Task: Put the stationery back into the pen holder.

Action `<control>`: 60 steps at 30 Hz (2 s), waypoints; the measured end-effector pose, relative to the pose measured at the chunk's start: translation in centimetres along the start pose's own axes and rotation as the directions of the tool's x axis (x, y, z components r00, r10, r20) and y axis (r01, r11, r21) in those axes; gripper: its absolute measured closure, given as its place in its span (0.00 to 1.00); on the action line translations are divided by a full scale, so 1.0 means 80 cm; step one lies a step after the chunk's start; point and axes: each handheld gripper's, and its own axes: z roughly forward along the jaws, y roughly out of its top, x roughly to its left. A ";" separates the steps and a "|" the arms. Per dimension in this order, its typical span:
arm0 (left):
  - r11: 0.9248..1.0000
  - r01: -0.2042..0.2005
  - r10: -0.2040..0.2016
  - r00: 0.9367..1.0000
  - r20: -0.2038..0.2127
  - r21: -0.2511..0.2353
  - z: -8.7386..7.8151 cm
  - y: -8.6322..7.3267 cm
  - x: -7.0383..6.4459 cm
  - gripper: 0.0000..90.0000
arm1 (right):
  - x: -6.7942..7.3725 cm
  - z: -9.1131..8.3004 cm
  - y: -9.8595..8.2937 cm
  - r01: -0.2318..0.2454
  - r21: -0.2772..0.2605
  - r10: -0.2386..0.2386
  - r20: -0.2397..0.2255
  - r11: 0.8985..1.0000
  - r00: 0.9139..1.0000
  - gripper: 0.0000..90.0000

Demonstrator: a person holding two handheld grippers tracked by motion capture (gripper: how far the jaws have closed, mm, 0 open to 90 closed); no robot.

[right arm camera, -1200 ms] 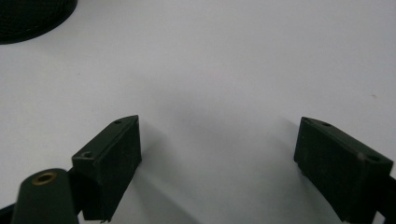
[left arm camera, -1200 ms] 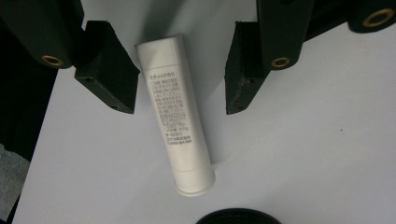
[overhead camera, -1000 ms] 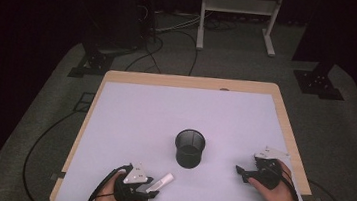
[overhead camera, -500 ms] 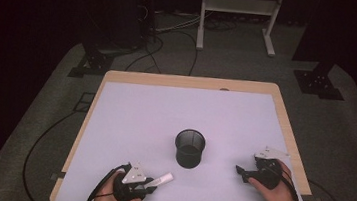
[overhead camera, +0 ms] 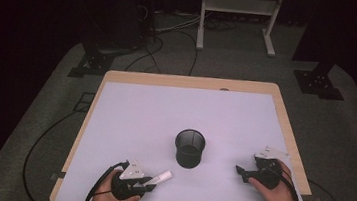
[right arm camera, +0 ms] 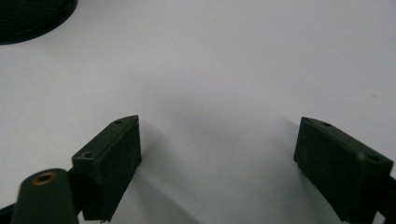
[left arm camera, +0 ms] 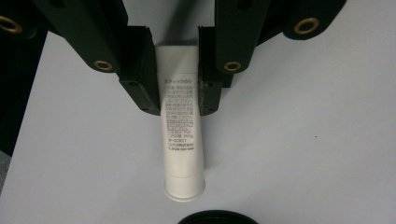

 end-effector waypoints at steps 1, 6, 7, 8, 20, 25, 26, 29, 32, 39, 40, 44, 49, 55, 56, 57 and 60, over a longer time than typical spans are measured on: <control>1.000 0.003 -0.003 1.000 -0.001 -0.008 -0.001 0.001 0.000 0.79 | 0.000 0.000 0.000 0.000 0.000 0.000 0.000 1.000 1.000 0.15; 0.999 0.012 -0.012 1.000 0.000 -0.037 -0.009 0.004 0.002 0.79 | 0.000 0.000 0.000 -0.001 0.000 0.001 0.000 1.000 1.000 0.15; 0.999 0.012 -0.012 1.000 0.001 -0.042 -0.011 0.004 0.003 0.79 | 0.000 0.000 0.000 -0.001 0.000 0.001 0.000 1.000 1.000 0.15; 0.999 0.017 -0.017 1.000 0.002 -0.050 -0.012 0.005 0.003 0.79 | 0.000 0.000 0.000 -0.002 0.000 0.002 0.000 1.000 1.000 0.15; 0.991 0.018 -0.015 0.999 0.030 -0.129 -0.035 0.024 0.004 0.79 | 0.000 0.000 0.000 -0.004 0.000 0.004 -0.001 1.000 1.000 0.15; 0.988 0.012 -0.007 0.999 0.036 -0.153 -0.041 0.033 0.004 0.79 | 0.000 0.000 0.000 -0.004 0.000 0.004 -0.001 1.000 1.000 0.15; 0.987 0.008 -0.002 0.999 0.038 -0.162 -0.044 0.037 0.003 0.79 | 0.000 0.000 0.000 -0.003 0.000 0.003 -0.001 1.000 1.000 0.15; 0.984 0.005 0.003 0.999 0.040 -0.178 -0.048 0.043 0.003 0.79 | 0.000 0.000 0.000 -0.004 0.000 0.004 0.000 1.000 1.000 0.15; 0.983 -0.006 0.013 0.999 0.041 -0.185 -0.051 0.050 0.004 0.79 | 0.000 0.000 0.000 -0.002 0.000 0.002 0.000 1.000 1.000 0.15; 0.977 -0.009 0.020 0.999 0.049 -0.215 -0.056 0.064 0.006 0.79 | 0.000 0.000 0.000 -0.001 0.001 0.001 0.000 1.000 1.000 0.15; 0.977 -0.012 0.023 0.999 0.049 -0.214 -0.057 0.066 0.006 0.79 | 0.000 0.000 0.000 -0.001 0.000 0.001 0.000 1.000 1.000 0.15; 0.973 -0.023 0.035 0.998 0.049 -0.228 -0.058 0.079 0.009 0.79 | 0.000 0.000 0.000 -0.001 0.000 0.001 0.000 1.000 1.000 0.15; 0.970 -0.031 0.045 0.998 0.053 -0.239 -0.056 0.094 0.014 0.79 | 0.000 0.000 0.000 -0.001 0.000 0.001 0.000 1.000 1.000 0.15; 0.968 -0.040 0.055 0.997 0.054 -0.247 -0.053 0.109 0.020 0.79 | 0.000 0.000 0.000 -0.001 0.000 0.001 0.000 1.000 1.000 0.15; 0.967 -0.043 0.058 0.997 0.053 -0.250 -0.052 0.115 0.022 0.79 | 0.000 0.000 0.000 -0.001 0.000 0.001 0.000 1.000 1.000 0.15; 0.967 -0.047 0.063 0.996 0.055 -0.250 -0.051 0.119 0.024 0.79 | 0.000 0.000 0.000 -0.001 0.000 0.001 0.000 1.000 1.000 0.15; 0.966 -0.049 0.065 0.996 0.056 -0.253 -0.049 0.127 0.026 0.79 | 0.000 0.000 0.000 -0.001 0.000 0.001 0.000 1.000 1.000 0.15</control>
